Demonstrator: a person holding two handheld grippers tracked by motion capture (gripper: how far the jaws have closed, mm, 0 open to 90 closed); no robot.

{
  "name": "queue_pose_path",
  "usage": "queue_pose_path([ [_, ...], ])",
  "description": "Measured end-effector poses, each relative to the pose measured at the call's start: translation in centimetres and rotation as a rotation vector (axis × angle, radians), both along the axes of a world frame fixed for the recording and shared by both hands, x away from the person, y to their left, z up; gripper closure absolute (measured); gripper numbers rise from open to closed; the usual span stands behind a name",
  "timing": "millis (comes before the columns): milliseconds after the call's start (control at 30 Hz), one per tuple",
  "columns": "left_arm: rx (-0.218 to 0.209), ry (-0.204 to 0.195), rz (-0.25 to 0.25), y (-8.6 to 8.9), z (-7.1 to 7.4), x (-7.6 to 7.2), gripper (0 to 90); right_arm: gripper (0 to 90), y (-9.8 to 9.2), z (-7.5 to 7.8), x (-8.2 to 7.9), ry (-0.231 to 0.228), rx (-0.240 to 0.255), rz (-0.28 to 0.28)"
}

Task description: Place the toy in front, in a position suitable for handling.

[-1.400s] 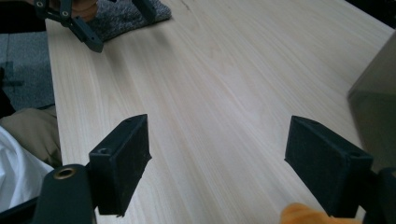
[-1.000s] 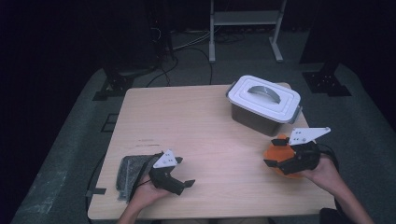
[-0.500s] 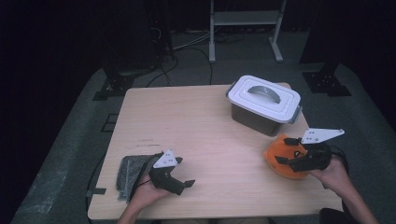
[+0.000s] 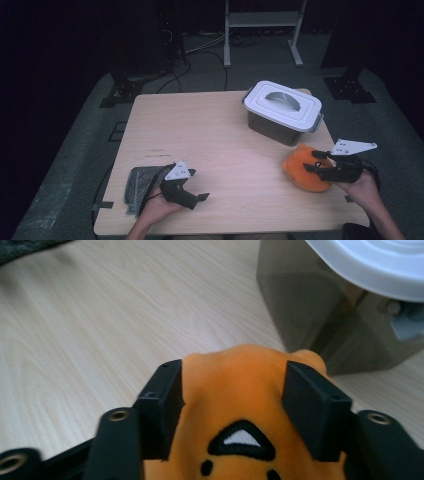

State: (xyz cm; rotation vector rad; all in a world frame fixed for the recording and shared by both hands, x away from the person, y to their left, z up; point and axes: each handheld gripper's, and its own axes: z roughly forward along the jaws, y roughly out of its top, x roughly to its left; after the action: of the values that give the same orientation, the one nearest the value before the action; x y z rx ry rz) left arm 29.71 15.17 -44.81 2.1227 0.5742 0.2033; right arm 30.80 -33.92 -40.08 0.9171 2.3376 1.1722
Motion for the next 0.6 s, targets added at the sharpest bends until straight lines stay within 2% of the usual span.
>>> queue_pose_path([
  [167,0.002,0.0,0.0,0.0,0.0,0.0,4.1,55.9,0.0,-1.5,-0.2,-0.013,-0.03,-0.041],
  [233,0.006,0.0,-0.003,-0.1,0.0,0.0,4.1,58.9,0.0,-2.0,-0.4,-0.01,0.0,-0.044],
  [367,0.004,0.001,-0.004,-0.2,0.0,-0.1,4.1,63.7,0.3,-2.4,-1.0,-0.025,-0.007,-0.037],
  [500,0.007,-0.002,-0.002,-0.1,0.0,-0.1,4.1,68.9,0.3,-2.6,-1.2,-0.027,0.009,-0.053],
  [600,0.012,-0.003,0.002,0.0,0.0,0.0,4.1,70.7,0.1,-2.6,-1.2,-0.008,0.05,-0.06],
])
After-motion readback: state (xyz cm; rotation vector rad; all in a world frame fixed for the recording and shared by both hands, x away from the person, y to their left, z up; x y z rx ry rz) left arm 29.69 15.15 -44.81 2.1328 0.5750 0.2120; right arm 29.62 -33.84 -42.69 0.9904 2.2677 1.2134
